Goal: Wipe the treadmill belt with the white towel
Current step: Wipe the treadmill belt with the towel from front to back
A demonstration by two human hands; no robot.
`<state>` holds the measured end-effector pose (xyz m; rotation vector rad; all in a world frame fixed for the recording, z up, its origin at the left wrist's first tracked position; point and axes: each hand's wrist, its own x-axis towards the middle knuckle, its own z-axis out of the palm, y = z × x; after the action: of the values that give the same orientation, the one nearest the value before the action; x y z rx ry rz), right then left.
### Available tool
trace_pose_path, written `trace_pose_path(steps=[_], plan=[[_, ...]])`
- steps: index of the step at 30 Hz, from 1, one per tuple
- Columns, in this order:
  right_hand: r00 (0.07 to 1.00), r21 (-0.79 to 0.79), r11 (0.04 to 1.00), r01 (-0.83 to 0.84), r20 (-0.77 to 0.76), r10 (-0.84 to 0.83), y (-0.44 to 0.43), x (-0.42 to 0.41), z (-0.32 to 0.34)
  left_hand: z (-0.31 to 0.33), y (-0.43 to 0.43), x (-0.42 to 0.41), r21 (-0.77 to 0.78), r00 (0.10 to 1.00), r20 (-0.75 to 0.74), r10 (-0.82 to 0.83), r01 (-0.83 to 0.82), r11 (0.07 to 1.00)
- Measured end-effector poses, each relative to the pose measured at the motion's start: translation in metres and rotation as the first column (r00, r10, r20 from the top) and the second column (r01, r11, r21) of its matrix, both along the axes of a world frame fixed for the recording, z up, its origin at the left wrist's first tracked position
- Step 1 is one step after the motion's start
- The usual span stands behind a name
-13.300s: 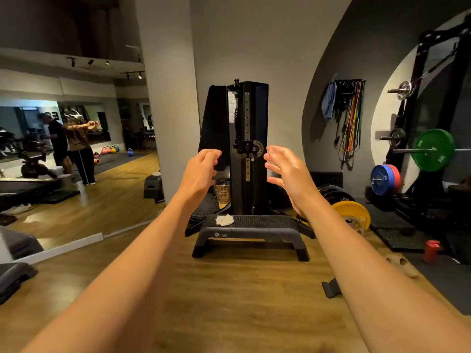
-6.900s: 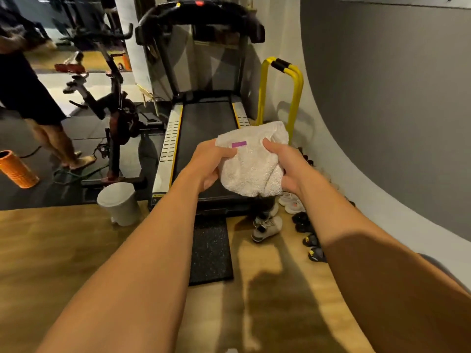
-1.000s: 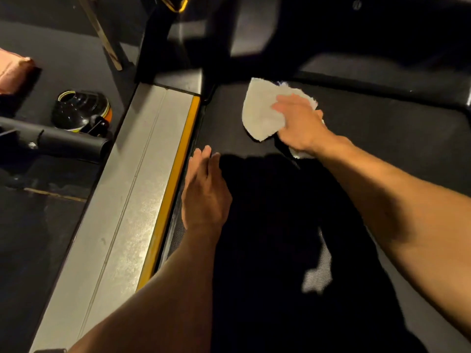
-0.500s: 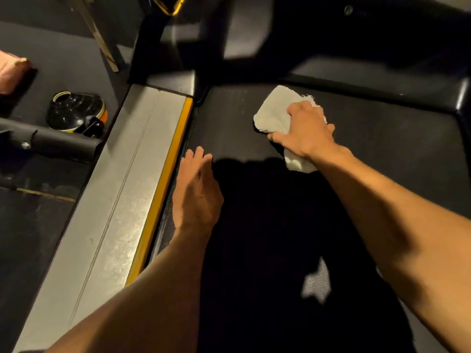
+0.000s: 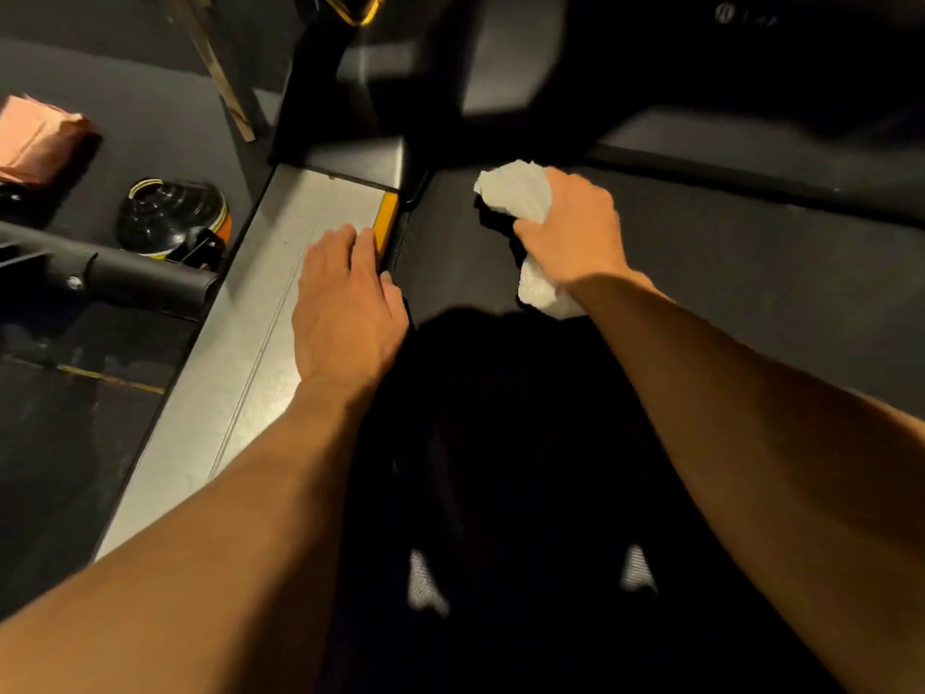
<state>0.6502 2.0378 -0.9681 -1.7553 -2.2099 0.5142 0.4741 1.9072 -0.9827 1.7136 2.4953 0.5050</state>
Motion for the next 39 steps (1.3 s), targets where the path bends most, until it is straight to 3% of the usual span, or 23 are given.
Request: trace_pose_path(steps=[4, 6, 8, 10, 15, 18, 22, 26, 30, 33, 35, 39], plan=[[0.974, -0.079, 0.980, -0.181, 0.124, 0.190, -0.036, -0.014, -0.005, 0.001, 0.000, 0.000, -0.020, 0.998, 0.065, -0.007, 0.009, 1.000], [0.984, -0.003, 0.990, -0.139, 0.112, 0.139, -0.023, -0.015, 0.006, 0.003, 0.001, -0.007, -0.045, 0.998, 0.055, -0.043, 0.046, 0.998], [0.998, 0.074, 0.997, -0.023, 0.053, 0.019, 0.004, -0.013, 0.011, 0.004, 0.002, -0.017, -0.067, 0.992, -0.037, -0.120, 0.118, 0.991], [0.998, 0.093, 0.996, -0.007, 0.057, 0.001, 0.022, -0.014, 0.012, 0.002, 0.003, -0.025, -0.093, 0.978, -0.103, -0.183, 0.174, 0.980], [0.983, -0.104, 0.990, -0.099, 0.145, 0.113, -0.021, -0.025, 0.001, 0.006, 0.005, -0.027, -0.098, 0.977, -0.106, -0.183, 0.173, 0.980], [0.957, -0.081, 0.957, -0.278, 0.063, 0.283, -0.042, -0.008, 0.008, 0.007, 0.005, -0.026, -0.086, 0.981, -0.062, -0.183, 0.177, 0.980], [0.978, 0.092, 0.980, -0.174, 0.136, 0.161, 0.017, -0.005, 0.012, 0.007, 0.006, -0.025, -0.058, 0.983, -0.038, -0.177, 0.175, 0.983], [0.993, -0.042, 0.996, -0.080, 0.080, 0.083, 0.000, -0.025, 0.001, 0.006, 0.005, -0.025, -0.045, 0.983, -0.044, -0.181, 0.179, 0.983], [0.934, -0.023, 0.935, -0.354, -0.061, 0.353, -0.054, -0.025, 0.005, 0.003, 0.006, -0.026, -0.043, 0.984, -0.034, -0.174, 0.173, 0.984], [0.988, 0.018, 0.990, -0.142, -0.064, 0.143, -0.009, -0.019, 0.008, 0.003, 0.005, -0.026, -0.040, 0.982, -0.036, -0.185, 0.184, 0.982], [0.999, 0.051, 0.998, -0.043, 0.029, 0.041, 0.021, -0.016, 0.002, 0.004, 0.005, -0.025, -0.043, 0.982, -0.044, -0.186, 0.184, 0.982], [0.990, -0.190, 0.977, -0.099, 0.080, 0.116, -0.008, -0.029, -0.010, 0.004, 0.005, -0.025, -0.051, 0.980, -0.077, -0.185, 0.182, 0.982]])
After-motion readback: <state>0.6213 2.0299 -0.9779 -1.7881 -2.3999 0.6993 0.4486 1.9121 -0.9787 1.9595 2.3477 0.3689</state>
